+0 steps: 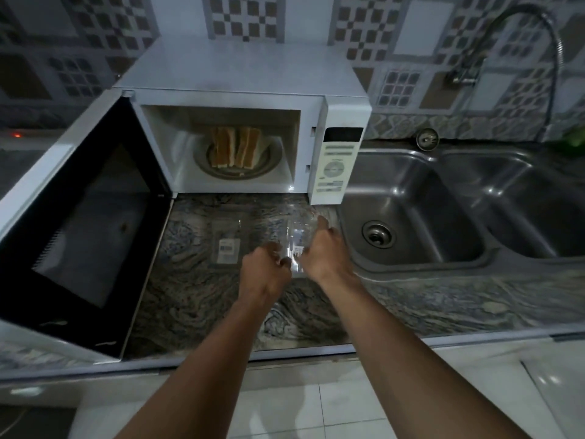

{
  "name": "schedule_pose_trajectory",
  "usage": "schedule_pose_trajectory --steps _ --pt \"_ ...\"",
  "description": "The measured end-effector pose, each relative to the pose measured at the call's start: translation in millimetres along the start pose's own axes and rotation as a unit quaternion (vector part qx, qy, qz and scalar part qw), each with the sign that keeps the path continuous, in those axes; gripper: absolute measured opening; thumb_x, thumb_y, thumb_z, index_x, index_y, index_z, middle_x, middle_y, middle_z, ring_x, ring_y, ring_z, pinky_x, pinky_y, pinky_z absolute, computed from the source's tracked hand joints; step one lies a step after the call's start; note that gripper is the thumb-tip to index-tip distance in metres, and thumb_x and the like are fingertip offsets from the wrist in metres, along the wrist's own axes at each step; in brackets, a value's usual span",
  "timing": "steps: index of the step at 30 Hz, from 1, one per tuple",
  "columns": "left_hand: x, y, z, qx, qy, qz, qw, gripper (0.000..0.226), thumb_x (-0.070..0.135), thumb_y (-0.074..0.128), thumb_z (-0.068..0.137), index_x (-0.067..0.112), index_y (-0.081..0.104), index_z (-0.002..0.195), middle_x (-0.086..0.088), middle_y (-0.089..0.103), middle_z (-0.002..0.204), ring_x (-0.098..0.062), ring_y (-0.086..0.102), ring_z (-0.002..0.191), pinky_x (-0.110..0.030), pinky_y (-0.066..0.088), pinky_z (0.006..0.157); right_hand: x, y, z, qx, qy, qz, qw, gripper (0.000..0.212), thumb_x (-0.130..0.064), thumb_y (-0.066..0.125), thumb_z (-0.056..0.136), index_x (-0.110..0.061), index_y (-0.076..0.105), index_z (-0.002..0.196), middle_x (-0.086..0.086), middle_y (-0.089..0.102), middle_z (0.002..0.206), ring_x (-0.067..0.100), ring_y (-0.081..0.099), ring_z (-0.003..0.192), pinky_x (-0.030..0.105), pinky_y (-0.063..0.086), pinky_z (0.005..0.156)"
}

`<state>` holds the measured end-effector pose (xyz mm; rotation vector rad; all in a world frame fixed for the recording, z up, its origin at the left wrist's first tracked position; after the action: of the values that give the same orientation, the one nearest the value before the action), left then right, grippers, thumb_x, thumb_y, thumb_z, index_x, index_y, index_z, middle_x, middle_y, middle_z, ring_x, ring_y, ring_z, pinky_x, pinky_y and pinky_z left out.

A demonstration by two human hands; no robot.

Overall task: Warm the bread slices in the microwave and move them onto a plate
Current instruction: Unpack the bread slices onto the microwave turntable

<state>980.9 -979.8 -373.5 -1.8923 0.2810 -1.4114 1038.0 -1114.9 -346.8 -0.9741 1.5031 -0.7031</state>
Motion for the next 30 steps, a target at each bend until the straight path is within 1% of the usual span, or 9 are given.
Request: schedule_pose_trajectory --steps 2,5,7,11,14,17,21,24,30 --pt "-7.3 7.2 -3.3 0.005 -0.019 -0.018 1.000 0.027 0.020 0.068 0.086 0.015 0.070 0.113 -0.008 0.075 0.101 -0.023 0.070 0.093 -0.027 0.054 0.083 13.6 8.3 -0.4 -0.010 0.014 0.022 1.000 0.073 -0.017 0.070 0.090 -0.017 0.028 0.150 0.013 0.062 0.126 0.033 0.062 0.112 0.039 0.053 0.089" --pt "-12.9 10.3 -4.6 0.030 -0.044 -0.036 0.998 0.025 0.015 0.067 0.086 0.013 0.070 0.111 -0.008 0.075 0.096 -0.021 0.070 0.091 -0.028 0.055 0.086 25.3 17.5 1.1 -0.023 0.008 0.021 0.999 0.046 -0.025 0.064 0.095 -0.016 0.048 0.137 0.011 0.067 0.123 0.032 0.064 0.112 0.034 0.050 0.087" --pt "-15.3 10.9 -4.9 0.043 -0.066 -0.034 0.996 0.025 0.015 0.067 0.086 0.013 0.071 0.110 -0.009 0.075 0.096 -0.023 0.069 0.093 -0.026 0.052 0.085 30.1 23.6 1.9 -0.035 0.006 0.027 0.999 0.042 -0.024 0.063 0.094 -0.019 0.053 0.135 0.009 0.068 0.123 0.031 0.064 0.112 0.033 0.052 0.089" --pt "-22.6 14.6 -9.1 0.046 -0.117 -0.060 0.990 0.019 0.023 0.067 0.089 0.012 0.075 0.103 -0.011 0.074 0.100 -0.025 0.068 0.099 -0.022 0.046 0.077 37.7 33.1 1.9 -0.050 0.009 0.073 0.996 0.028 -0.018 0.068 0.087 -0.023 0.067 0.115 0.005 0.073 0.109 0.027 0.068 0.098 0.025 0.048 0.074" --pt "-32.3 24.2 -11.9 0.021 -0.147 -0.079 0.986 0.014 0.022 0.069 0.087 0.013 0.078 0.091 -0.009 0.076 0.090 -0.024 0.071 0.090 -0.021 0.052 0.080 44.1 37.9 4.5 -0.044 0.031 0.097 0.994 0.032 -0.015 0.074 0.083 -0.024 0.067 0.113 0.001 0.073 0.107 0.024 0.069 0.097 0.026 0.053 0.076" --pt "-39.5 30.9 -8.3 0.009 -0.168 -0.103 0.980 0.013 0.024 0.073 0.082 0.013 0.080 0.083 -0.008 0.076 0.079 -0.024 0.073 0.080 -0.038 0.062 0.077 50.0 43.8 8.5 -0.044 0.054 0.110 0.991 0.031 -0.019 0.078 0.079 -0.021 0.066 0.108 0.001 0.073 0.106 0.024 0.069 0.094 0.032 0.057 0.079" --pt "-35.5 25.4 -7.1 0.014 -0.157 -0.083 0.984 0.015 0.024 0.070 0.087 0.013 0.081 0.085 -0.007 0.076 0.082 -0.020 0.072 0.082 -0.026 0.058 0.080 53.6 46.0 11.7 -0.048 0.069 0.127 0.988 0.027 -0.018 0.081 0.078 -0.020 0.067 0.101 -0.001 0.073 0.098 0.021 0.068 0.085 0.029 0.055 0.070" --pt "-35.8 27.0 -8.3 0.021 -0.153 -0.072 0.985 0.019 0.031 0.071 0.087 0.015 0.080 0.081 -0.004 0.076 0.075 -0.019 0.072 0.076 -0.028 0.059 0.079 57.3 43.4 10.4 -0.050 0.073 0.139 0.986 0.025 -0.021 0.083 0.078 -0.022 0.069 0.098 -0.002 0.071 0.092 0.020 0.068 0.080 0.023 0.046 0.062" --pt "-22.0 10.1 -13.2 0.051 -0.118 -0.001 0.992 0.019 0.027 0.066 0.091 0.012 0.077 0.092 -0.010 0.074 0.088 -0.022 0.067 0.080 -0.024 0.048 0.070 56.2 37.6 6.3 -0.031 0.085 0.093 0.991 0.027 -0.020 0.071 0.084 -0.014 0.059 0.107 0.007 0.069 0.107 0.029 0.066 0.095 0.032 0.053 0.073"
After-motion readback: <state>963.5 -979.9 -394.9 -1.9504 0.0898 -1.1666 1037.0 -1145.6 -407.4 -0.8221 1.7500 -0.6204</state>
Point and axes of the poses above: each hand's wrist, its own z-axis towards the middle knuckle, its own y-axis out of the palm, x = y × z, the point moved 8 cm from there along z, towards the middle knuckle
